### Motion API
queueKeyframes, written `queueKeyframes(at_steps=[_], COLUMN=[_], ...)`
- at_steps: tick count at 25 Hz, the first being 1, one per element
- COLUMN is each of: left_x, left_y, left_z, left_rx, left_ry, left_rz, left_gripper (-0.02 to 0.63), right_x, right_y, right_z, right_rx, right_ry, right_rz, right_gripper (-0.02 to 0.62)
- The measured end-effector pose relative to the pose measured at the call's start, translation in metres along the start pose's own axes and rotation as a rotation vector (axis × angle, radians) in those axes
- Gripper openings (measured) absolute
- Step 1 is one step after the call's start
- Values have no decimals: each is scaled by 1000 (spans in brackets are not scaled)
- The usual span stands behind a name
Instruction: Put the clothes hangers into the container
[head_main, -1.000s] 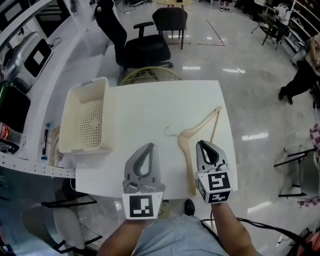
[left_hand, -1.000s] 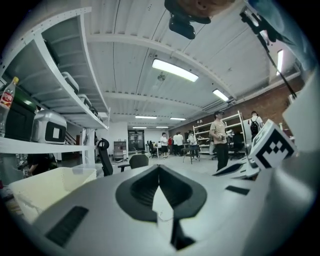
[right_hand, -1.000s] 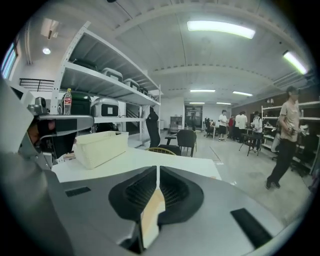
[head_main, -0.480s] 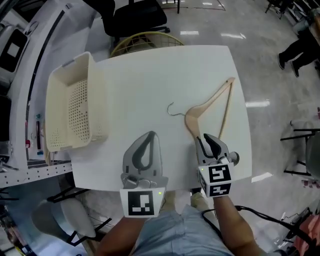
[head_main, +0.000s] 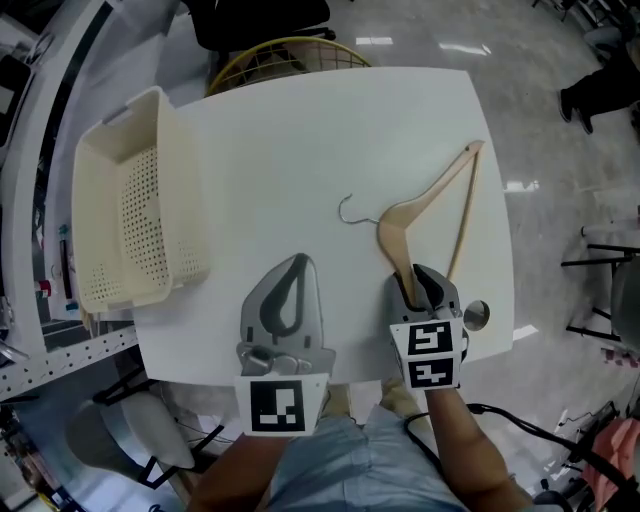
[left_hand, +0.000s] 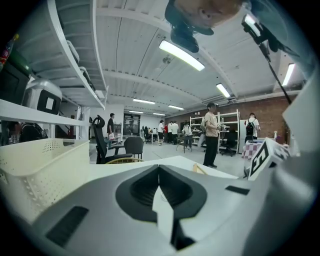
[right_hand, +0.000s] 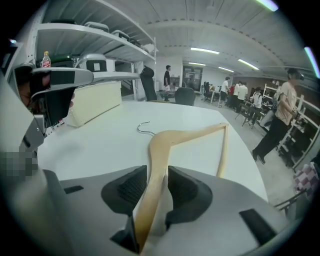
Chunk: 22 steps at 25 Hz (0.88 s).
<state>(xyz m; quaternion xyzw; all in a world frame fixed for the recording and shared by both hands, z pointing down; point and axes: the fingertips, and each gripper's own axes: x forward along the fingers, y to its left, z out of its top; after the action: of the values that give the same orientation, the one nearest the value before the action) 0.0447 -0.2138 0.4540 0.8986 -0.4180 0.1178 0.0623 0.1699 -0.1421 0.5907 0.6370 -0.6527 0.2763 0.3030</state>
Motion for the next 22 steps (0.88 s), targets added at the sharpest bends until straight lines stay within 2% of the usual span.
queueKeyframes(at_steps=[5,11,22], left_x=[-2,-11,-38], left_y=[2,5,-6], left_z=[-2,2,21], left_rx=[-7,4,21], left_ry=[3,-6,-57], left_rz=[2,15,72], left_gripper=[12,11,12], right_x=[3,2,-42], right_y=[0,-4,-4], right_z=[-3,-4,51], right_rx=[19,101,112], right_ry=[48,47,-176], right_rz=[18,25,91], right_gripper=[132,99,92])
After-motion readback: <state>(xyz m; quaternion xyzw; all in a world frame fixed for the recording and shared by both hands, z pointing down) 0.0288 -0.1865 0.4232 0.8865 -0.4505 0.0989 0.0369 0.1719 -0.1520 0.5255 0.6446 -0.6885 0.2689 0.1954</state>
